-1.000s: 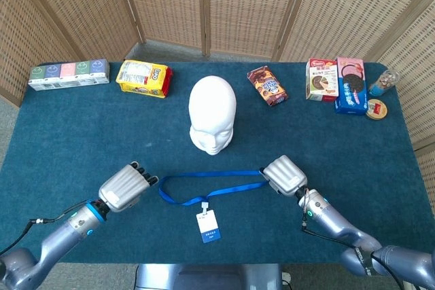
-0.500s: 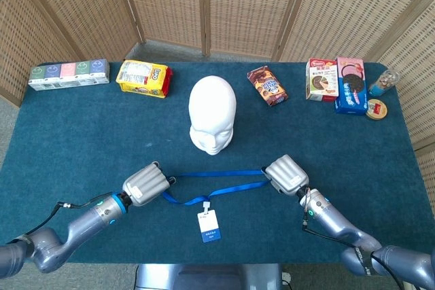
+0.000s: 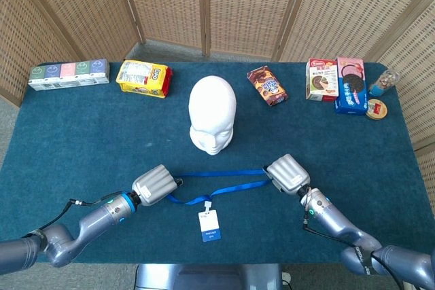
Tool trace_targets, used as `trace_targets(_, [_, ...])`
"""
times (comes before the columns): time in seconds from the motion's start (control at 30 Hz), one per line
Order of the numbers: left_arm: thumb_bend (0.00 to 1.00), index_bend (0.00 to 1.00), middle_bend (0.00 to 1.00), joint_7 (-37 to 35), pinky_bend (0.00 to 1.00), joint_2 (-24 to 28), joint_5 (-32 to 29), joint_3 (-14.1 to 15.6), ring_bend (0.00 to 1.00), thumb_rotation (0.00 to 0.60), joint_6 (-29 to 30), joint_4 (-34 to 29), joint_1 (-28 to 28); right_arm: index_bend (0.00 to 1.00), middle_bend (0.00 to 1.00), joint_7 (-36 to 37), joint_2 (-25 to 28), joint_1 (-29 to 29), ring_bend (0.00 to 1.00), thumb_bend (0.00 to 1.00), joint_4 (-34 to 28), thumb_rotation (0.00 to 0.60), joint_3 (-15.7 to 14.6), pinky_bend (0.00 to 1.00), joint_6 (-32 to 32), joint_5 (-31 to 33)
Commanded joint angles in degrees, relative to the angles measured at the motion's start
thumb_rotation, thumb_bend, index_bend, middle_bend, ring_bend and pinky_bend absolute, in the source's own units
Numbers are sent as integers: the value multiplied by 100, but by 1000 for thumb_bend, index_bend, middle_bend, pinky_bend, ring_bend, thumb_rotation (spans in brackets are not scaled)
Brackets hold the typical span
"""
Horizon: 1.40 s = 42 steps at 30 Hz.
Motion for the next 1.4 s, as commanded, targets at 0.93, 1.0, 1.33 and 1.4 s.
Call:
trace_targets(0.93, [260,465,898,73,767,-375,-439,185,917,600,-34,356,-210,606,982,35,-53,-7,1000,501,60,599,49,1000,-80,67])
trace_targets(1.0, [263,484,904,69,767,-389,-459,191,921,600,-28,369,-219,607,982,32,-51,-8,1000,501,64,600,49,1000,-81,66])
trace_targets(1.33, [280,507,914,75,767,-429,-545,239,926,600,-28,410,-277,612,984,46,-47,-22,1000,501,75,600,53,1000,-80,74])
trace_targets(1.4, [284,517,915,79,767,-417,-574,244,926,600,-43,398,-291,613,984,49,-54,-25,1000,501,83,599,53,1000,-78,75])
